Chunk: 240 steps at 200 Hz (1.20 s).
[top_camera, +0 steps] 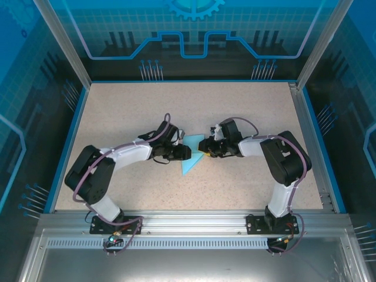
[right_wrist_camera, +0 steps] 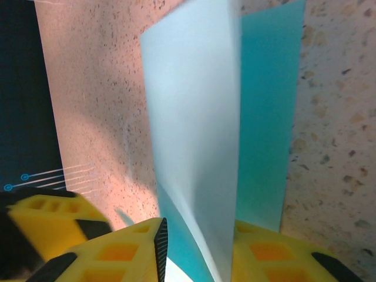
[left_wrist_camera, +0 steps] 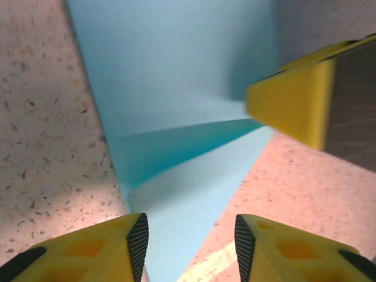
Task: Fold a paper plane with a square sheet of paper (pick it up from the middle)
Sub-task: Third fold the triangle at the center of the table.
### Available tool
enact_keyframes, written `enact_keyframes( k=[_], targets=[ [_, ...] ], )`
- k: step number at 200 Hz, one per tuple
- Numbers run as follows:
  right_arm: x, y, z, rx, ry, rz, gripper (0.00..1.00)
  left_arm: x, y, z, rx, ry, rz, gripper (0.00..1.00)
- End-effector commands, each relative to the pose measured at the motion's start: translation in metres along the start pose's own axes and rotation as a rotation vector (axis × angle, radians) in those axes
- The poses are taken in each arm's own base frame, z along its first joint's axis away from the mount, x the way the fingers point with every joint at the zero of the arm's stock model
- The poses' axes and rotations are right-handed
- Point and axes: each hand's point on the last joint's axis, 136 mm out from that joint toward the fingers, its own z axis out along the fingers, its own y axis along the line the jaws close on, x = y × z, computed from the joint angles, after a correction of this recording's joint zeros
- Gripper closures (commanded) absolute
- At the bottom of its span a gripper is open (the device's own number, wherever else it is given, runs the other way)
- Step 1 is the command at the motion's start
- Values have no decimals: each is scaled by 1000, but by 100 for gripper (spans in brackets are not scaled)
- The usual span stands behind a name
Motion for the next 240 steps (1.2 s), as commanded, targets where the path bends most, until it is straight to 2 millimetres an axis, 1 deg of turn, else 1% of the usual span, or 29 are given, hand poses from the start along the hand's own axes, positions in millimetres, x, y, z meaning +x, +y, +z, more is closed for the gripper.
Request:
enact_keyframes(
  k=[1,17,27,29,31,37,67,108,139,172,210,240],
  targets=[
    [1,1,0,-25,31,-12,70,10,-2,-8,-20,-3,3,51],
    [2,3,0,-34,41,-19,70,21,-5,-5,-73,0,37,49],
    [4,1,-1,-28,48,-17,70,27,-7,-1,-115,-1,61,48],
    [-2,7,-1,-37,38,-31,70,28,-7,0,-123,-1,66,48],
    [-4,10,-1,-41,36,-36,70,28,-7,0,-132,-4,67,47],
    [-4,10,-1,-44,40,-36,70,31,-7,2,-158,-8,75,47],
    [-5,12,-2,-59,53,-34,69,35,-3,12,-278,-52,110,44],
    [-7,15,-3,-72,62,-33,69,41,2,21,-403,-70,180,43],
    [-9,17,-4,-77,61,-35,69,44,0,27,-421,-71,213,43],
    [-10,18,-3,-77,65,-31,69,43,-3,27,-446,-105,253,44],
    [-11,20,-3,-83,68,-27,69,42,3,30,-493,-108,277,46],
    [-12,22,-4,-83,68,-27,70,43,3,32,-501,-111,290,50]
  ],
)
